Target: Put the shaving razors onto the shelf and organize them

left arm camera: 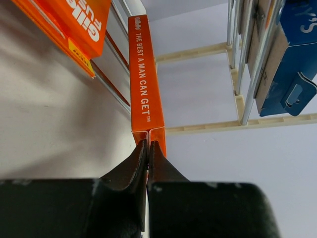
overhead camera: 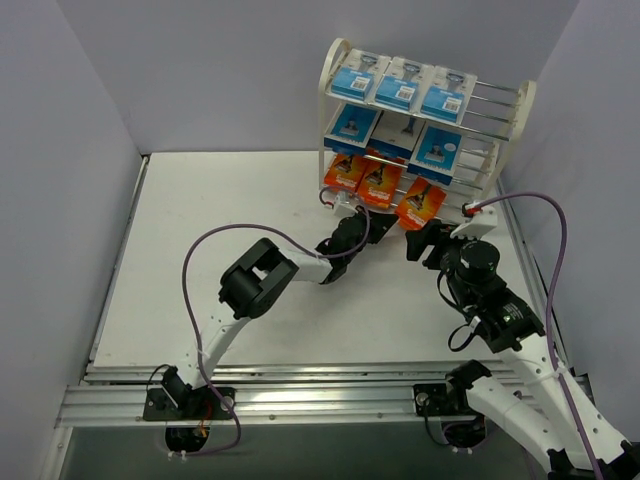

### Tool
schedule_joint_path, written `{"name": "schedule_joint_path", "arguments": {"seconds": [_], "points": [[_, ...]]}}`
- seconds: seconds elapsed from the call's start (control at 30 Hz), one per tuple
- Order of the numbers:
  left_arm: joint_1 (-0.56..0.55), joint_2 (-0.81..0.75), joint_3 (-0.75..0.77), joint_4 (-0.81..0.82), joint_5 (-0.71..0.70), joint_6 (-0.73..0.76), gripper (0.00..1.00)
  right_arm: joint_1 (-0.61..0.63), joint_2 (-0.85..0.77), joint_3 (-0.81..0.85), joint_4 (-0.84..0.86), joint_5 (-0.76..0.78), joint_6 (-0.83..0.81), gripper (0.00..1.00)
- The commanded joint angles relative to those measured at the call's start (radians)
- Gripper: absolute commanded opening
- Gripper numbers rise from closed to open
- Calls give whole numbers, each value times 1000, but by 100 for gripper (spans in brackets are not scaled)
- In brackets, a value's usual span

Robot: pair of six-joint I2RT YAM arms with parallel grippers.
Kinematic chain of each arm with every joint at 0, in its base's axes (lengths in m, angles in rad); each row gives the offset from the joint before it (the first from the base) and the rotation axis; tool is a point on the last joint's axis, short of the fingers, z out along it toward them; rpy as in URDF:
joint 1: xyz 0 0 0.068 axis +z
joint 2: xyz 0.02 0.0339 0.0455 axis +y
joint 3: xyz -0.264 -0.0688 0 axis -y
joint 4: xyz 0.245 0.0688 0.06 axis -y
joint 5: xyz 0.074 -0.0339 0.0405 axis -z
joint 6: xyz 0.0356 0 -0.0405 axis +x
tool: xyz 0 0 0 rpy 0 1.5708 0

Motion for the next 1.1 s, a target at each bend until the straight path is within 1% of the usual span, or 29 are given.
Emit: {"name": "schedule_joint_path", "arguments": {"seconds": [0.0,0.43,0.6,1.07], "points": [[-10,11,45,-3,-69,-21,2,-7,-15,6,39,-17,4,66],[-36,78,113,-18,-163,-130,2,-7,-10,-8,53,-39,14,68],[-44,104,157,-33,-185,-133,2,-8,-8,-10,54,-46,14,68],[-50,181,212,-16,-227,-153,2,-5,-10,-20,53,-59,21,69]]}}
